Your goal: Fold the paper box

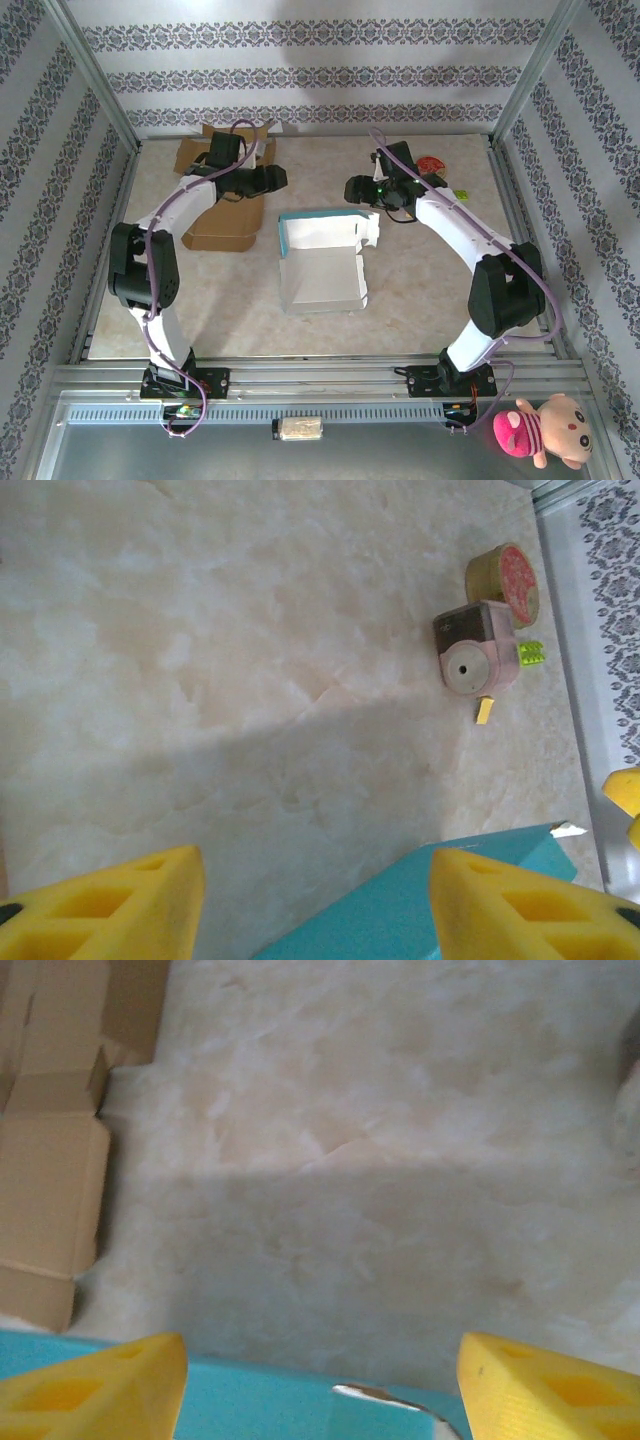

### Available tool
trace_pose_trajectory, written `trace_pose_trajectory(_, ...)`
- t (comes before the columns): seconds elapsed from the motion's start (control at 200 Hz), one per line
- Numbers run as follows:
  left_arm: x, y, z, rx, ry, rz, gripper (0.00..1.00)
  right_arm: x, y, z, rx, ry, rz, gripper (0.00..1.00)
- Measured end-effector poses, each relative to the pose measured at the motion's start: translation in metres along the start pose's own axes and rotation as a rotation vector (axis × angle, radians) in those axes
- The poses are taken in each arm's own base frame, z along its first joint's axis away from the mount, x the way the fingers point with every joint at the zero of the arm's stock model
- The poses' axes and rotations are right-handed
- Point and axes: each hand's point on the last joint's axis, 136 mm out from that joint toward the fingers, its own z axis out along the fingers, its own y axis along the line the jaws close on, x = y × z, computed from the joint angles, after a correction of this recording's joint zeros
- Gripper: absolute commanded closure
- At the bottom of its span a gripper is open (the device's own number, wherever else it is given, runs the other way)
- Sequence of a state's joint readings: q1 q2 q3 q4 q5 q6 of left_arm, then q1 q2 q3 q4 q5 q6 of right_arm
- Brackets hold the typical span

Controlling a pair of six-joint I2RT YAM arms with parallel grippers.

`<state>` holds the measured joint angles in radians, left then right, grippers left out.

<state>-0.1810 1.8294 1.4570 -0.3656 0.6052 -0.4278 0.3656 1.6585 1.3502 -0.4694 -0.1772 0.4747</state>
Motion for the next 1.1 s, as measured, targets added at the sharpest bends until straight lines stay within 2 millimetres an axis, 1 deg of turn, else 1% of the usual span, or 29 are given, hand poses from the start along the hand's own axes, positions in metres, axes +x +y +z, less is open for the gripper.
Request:
trace_pose_trajectory(0.1, 0.011, 0.007, -0.002, -0.021, 0.012, -0.026, 0.38, 0.006, 0.007, -0.004, -0.024, 0.015, -0.003, 0.33)
trace_pose_trajectory(0.225, 0.031, 0.014, -0.007, -0.043, 0.030, -0.073, 0.37, 0.014, 0.014, -0.016, -0.041, 0.023, -0.002, 0.32)
trace_pose_trajectory(0.3, 0.037, 0.016, -0.012, -0.055, 0.027, -0.096, 0.33, 0.019, 0.017, -0.020, -0.041, 0.032, -0.005, 0.31)
trace_pose_trajectory(0.47, 0.044, 0.010, -0.021, -0.047, 0.011, -0.127, 0.27, 0.033, 0.019, -0.014, -0.019, 0.084, -0.009, 0.30)
trace_pose_trajectory(0.555, 0.046, 0.008, -0.019, -0.038, 0.006, -0.133, 0.25, 0.040, 0.020, -0.007, -0.008, 0.107, -0.017, 0.29)
trace_pose_trajectory(0.645, 0.052, 0.006, -0.014, -0.029, 0.013, -0.136, 0.25, 0.046, 0.017, 0.002, 0.011, 0.130, -0.013, 0.29)
trace_pose_trajectory(0.725, 0.056, 0.004, -0.011, -0.022, 0.021, -0.138, 0.28, 0.049, 0.015, 0.007, 0.020, 0.143, -0.004, 0.30)
trace_pose_trajectory(0.894, 0.056, 0.000, -0.009, -0.005, 0.024, -0.141, 0.39, 0.050, 0.014, 0.009, 0.020, 0.143, 0.015, 0.36)
trace_pose_trajectory(1.004, 0.058, -0.005, -0.006, 0.017, 0.030, -0.137, 0.43, 0.057, 0.008, 0.014, 0.028, 0.152, 0.040, 0.42)
trace_pose_trajectory(1.099, 0.066, -0.010, -0.002, 0.032, 0.046, -0.135, 0.44, 0.060, 0.006, 0.018, 0.027, 0.147, 0.058, 0.46)
